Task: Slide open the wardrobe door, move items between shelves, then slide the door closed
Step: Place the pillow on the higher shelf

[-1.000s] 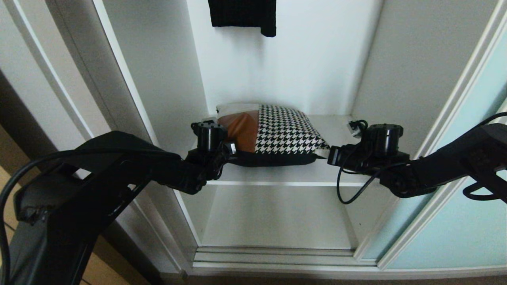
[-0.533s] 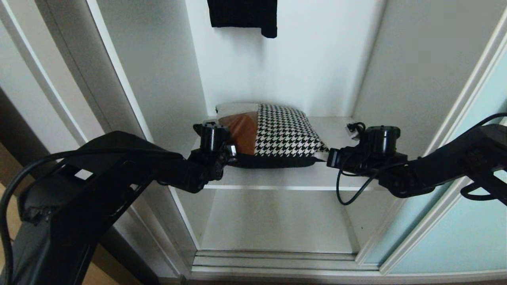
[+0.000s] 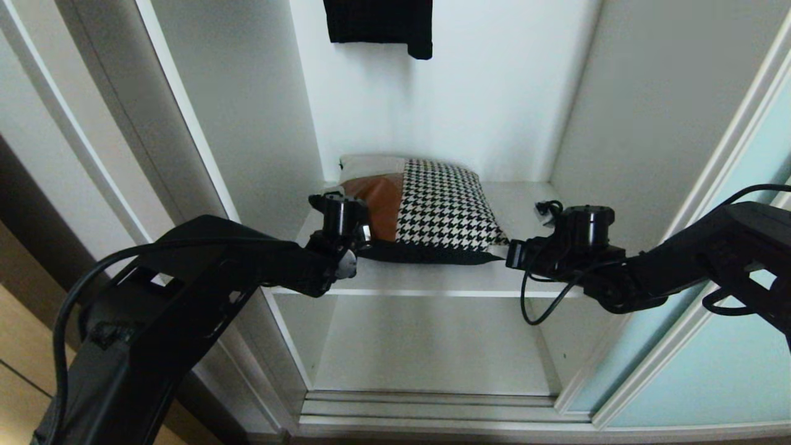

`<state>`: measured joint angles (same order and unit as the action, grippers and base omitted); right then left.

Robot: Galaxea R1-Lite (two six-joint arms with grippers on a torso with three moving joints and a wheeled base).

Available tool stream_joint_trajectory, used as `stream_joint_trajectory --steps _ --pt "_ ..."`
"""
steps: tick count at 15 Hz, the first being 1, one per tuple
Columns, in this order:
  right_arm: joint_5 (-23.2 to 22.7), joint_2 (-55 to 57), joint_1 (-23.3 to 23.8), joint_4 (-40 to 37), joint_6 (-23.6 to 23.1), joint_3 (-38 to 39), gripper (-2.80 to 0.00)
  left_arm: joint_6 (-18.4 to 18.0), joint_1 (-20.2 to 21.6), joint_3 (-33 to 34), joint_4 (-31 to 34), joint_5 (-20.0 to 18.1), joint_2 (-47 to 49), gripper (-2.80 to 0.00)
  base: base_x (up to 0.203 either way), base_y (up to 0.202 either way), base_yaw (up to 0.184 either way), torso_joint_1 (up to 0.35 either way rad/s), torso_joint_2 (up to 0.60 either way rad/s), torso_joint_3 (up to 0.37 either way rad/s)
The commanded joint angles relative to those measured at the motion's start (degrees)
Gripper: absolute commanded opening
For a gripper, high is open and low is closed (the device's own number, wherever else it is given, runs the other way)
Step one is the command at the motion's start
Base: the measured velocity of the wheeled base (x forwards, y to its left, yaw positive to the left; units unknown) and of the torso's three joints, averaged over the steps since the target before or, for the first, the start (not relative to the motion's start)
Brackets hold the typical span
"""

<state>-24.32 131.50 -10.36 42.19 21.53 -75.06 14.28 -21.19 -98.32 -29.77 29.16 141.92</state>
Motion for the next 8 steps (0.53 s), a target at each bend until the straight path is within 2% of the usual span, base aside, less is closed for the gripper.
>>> stream_joint_trajectory --steps 1,2,6,8 --pt "0.0 0.2 0.0 0.2 0.2 -0.1 -2.8 0.1 -0.1 0.6 0.0 0.4 0.6 0.0 0.0 0.0 0.0 0.0 0.0 0.0" --pt "0.2 0.1 0.0 0.4 0.2 -0.1 0.0 0.2 -0.1 0.7 -0.2 0.3 0.5 0.0 0.0 0.0 0.0 0.0 0.0 0.0" --pt "1.4 0.2 0.0 2.2 -0.1 0.5 0.0 0.4 -0.1 1.7 -0.8 0.4 -0.5 0.0 0.0 0.0 0.0 0.0 0.0 0.0" --pt "1.4 -1.0 0.0 2.7 -0.1 1.4 0.0 0.6 -0.3 5.1 -1.4 0.3 -3.7 0.0 0.0 0.0 0.0 0.0 0.0 0.0"
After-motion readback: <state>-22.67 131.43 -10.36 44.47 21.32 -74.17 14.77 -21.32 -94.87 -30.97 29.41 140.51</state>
